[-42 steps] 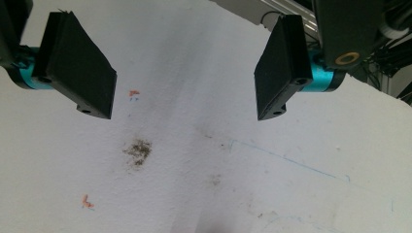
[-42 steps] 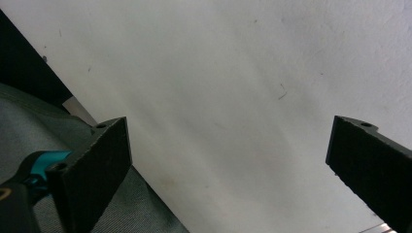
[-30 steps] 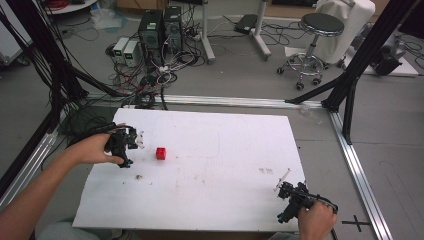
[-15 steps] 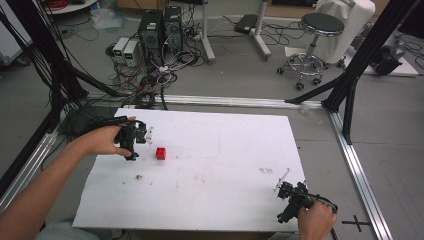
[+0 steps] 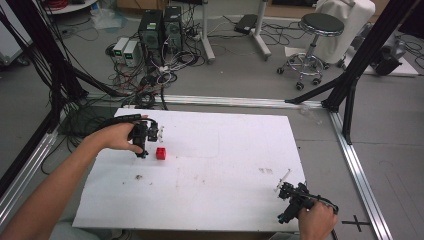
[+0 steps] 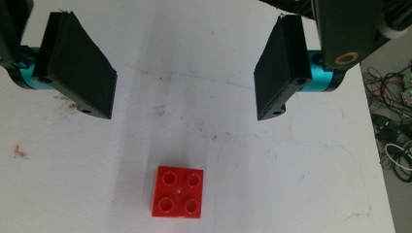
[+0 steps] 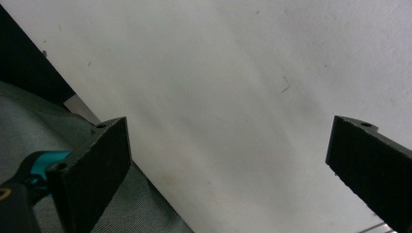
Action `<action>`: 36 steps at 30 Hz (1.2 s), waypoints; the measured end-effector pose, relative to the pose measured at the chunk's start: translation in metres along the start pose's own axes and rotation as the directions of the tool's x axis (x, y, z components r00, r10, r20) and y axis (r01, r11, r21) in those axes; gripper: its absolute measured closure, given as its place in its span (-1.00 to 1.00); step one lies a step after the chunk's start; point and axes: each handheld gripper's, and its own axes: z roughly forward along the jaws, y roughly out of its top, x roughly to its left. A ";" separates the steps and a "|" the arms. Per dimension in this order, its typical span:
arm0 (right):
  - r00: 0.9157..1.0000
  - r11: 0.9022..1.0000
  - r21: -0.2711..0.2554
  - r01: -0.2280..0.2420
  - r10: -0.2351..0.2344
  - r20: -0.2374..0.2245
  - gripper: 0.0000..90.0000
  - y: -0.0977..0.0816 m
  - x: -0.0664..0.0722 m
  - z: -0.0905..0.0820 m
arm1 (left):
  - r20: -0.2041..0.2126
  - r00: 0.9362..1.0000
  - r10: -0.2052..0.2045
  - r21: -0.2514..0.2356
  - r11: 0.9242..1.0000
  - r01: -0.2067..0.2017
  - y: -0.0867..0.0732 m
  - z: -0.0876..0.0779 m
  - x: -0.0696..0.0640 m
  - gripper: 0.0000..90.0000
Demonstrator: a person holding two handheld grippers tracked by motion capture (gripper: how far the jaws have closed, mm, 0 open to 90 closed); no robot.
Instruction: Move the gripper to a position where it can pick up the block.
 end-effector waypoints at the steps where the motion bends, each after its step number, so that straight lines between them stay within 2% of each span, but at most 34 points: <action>1: 1.000 1.000 0.000 0.000 0.000 0.000 -0.96 0.000 0.000 0.000 | 0.000 1.000 0.000 0.000 1.000 0.000 0.000 0.000 0.000 -0.47; 7: 1.000 1.000 0.001 0.000 0.000 -0.002 -0.96 0.000 0.000 -0.001 | 0.017 1.000 0.011 0.007 1.000 -0.011 0.009 0.009 0.003 -0.47; 8: 1.000 1.000 0.000 0.000 0.000 0.000 -0.96 0.000 0.000 -0.001 | 0.024 0.999 0.027 0.016 0.999 -0.028 0.011 0.010 0.004 -0.47; 11: 1.000 1.000 0.000 0.005 -0.005 0.002 -0.96 0.001 0.000 -0.001 | 0.042 0.998 0.039 0.009 0.999 -0.039 0.014 0.015 0.005 -0.48; 14: 1.000 1.000 0.001 0.002 -0.002 0.001 -0.96 0.001 0.000 -0.001 | 0.071 0.997 0.041 0.015 0.999 -0.042 0.018 0.022 0.008 -0.48; 19: 1.000 1.000 0.002 0.006 -0.006 0.001 -0.96 0.001 0.000 0.000 | 0.087 0.996 0.037 0.020 0.999 -0.039 0.022 0.029 0.011 -0.48; 27: 1.000 1.000 0.005 0.006 -0.006 0.002 -0.96 0.000 -0.001 0.000 | 0.140 0.989 0.042 0.030 0.998 -0.047 0.029 0.040 0.017 -0.48; 36: 1.000 1.000 0.008 0.003 -0.003 -0.003 -0.96 0.000 -0.001 0.001 | 0.181 0.982 0.059 0.030 0.997 -0.065 0.039 0.055 0.014 -0.48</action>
